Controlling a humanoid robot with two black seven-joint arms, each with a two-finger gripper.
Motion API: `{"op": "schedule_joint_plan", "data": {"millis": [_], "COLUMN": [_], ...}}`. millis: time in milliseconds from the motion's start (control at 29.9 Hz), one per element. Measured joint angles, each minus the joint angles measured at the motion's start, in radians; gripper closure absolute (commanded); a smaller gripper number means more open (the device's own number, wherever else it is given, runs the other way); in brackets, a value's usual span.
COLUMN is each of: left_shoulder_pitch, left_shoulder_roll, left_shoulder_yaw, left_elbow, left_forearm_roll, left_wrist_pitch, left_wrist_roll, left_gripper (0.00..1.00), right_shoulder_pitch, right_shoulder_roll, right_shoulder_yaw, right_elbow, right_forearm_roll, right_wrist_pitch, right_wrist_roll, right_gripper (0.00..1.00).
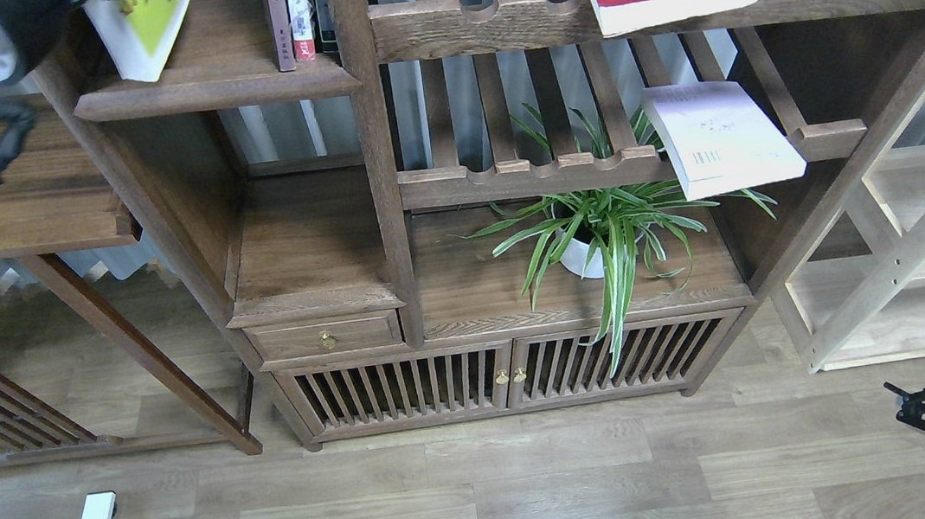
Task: Organize books on shelf
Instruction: 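Push the book upright into the top shelf slot with the left gripper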
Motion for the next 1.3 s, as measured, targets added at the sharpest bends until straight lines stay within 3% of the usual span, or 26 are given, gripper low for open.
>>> {"op": "schedule_joint_plan", "data": {"millis": [468,903,936,1137,1304], "left_shoulder_pitch": [-0.107,-0.113,-0.114,-0.116,-0.123], "left_shoulder_roll": [-0.201,-0.332,-0.339,-0.362,-0.353], "left_shoulder_yaw": [0.111,0.116,0.116,0.109,0.095], "left_elbow": [0.183,0.318,0.322,0.332,0.331], "left_forearm_roll": [0.005,0.007,0.007,0.008,0.006], "left_wrist_pitch": [0.161,0.193,0.193,0.194,0.193], "left_wrist_roll": [0.025,0.017,0.017,0.019,0.024], "left_gripper": [0.92,0.88,0.86,0.51,0.37], "right_shoulder_pitch": [0.01,0.012,0.012,0.012,0.012], "right_shoulder_roll": [-0.001,-0.001,-0.001,-0.005,-0.007], "right_shoulder_yaw": [0.002,0.013,0.013,0.015,0.015], "right_elbow": [0.002,0.004,0.004,0.009,0.013], "right_forearm_roll": [0.0,0.001,0.001,0.0,0.0], "right_wrist_pitch": [0.002,0.0,0.0,-0.001,-0.002], "right_wrist_roll": [0.0,0.0,0.0,0.0,0.0], "right_gripper": [0.0,0.0,0.0,0.0,0.0]}}
